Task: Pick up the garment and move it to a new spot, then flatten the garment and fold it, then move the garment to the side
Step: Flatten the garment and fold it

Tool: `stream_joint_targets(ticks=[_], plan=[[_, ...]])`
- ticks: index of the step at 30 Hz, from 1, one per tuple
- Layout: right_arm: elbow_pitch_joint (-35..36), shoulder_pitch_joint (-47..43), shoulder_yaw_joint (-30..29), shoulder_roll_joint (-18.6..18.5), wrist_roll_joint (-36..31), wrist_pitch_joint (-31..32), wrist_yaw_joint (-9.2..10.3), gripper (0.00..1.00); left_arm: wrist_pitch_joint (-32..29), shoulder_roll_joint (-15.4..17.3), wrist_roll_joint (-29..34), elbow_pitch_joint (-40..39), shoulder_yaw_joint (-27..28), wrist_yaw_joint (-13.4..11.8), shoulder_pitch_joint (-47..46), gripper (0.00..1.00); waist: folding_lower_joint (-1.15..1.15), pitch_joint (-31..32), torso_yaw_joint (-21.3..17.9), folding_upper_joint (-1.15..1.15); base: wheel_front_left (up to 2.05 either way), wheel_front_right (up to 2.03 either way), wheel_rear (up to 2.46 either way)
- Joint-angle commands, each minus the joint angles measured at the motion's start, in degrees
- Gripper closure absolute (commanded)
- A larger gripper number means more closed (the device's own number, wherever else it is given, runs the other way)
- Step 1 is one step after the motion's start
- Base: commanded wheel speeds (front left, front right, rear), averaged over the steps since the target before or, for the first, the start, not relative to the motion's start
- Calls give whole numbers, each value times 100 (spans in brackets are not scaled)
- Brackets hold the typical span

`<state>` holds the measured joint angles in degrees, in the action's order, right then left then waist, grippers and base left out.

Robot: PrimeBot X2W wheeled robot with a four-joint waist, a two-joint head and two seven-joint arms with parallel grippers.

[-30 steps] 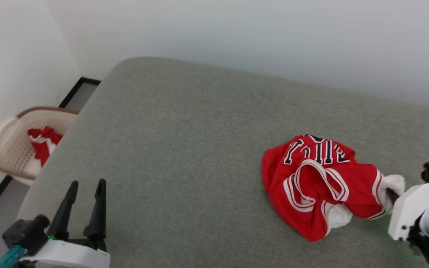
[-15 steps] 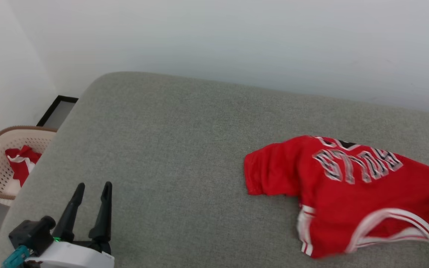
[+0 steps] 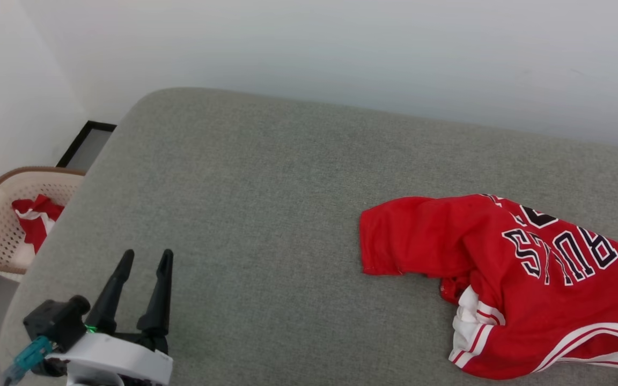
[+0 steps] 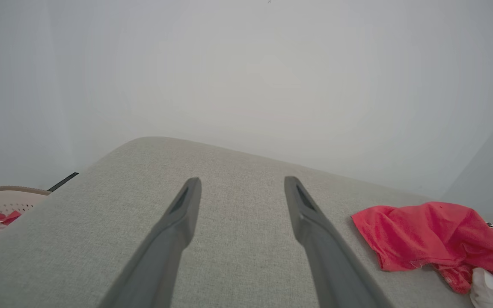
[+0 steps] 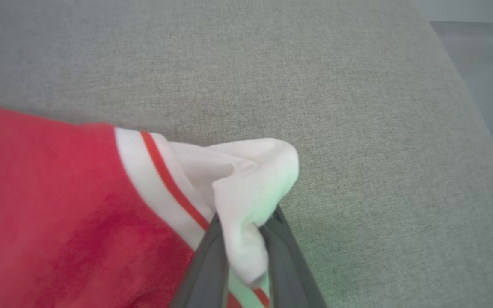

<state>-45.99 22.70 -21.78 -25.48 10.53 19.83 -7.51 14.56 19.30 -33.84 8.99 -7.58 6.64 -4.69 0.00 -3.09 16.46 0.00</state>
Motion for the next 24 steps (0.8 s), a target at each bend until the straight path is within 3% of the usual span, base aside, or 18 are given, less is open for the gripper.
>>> stream_joint_targets(ticks=[1, 3, 4, 5, 12, 24], plan=[[-117, 103, -33, 21, -40, -84, 3, 67, -20, 15, -25, 20, -22, 31, -61, 0, 0, -21, 20, 0, 0, 0, 0], [-338, 204, -64, 29, -107, -182, 4, 52, -22, 21, -27, 37, -61, 30, -109, 0, 0, -28, 30, 0, 0, 0, 0], [-434, 246, -66, 38, -129, -222, 4, 22, -23, 21, -31, 45, -77, 33, -126, 0, 0, -26, 33, 0, 0, 0, 0], [-526, 287, -65, 50, -159, -266, 4, 0, -23, 21, -40, 54, -96, 35, -141, 0, 0, -19, 29, 0, 0, 0, 0], [-791, 550, 115, 129, -239, -365, 4, 0, -118, 106, -124, 21, -226, 50, -100, 0, 0, 148, -120, 0, 0, 0, 0], [333, 298, 785, 356, 248, -959, 4, 0, -853, 436, -423, -575, -424, 54, -150, 0, 0, 408, -659, 0, 0, 0, 0]])
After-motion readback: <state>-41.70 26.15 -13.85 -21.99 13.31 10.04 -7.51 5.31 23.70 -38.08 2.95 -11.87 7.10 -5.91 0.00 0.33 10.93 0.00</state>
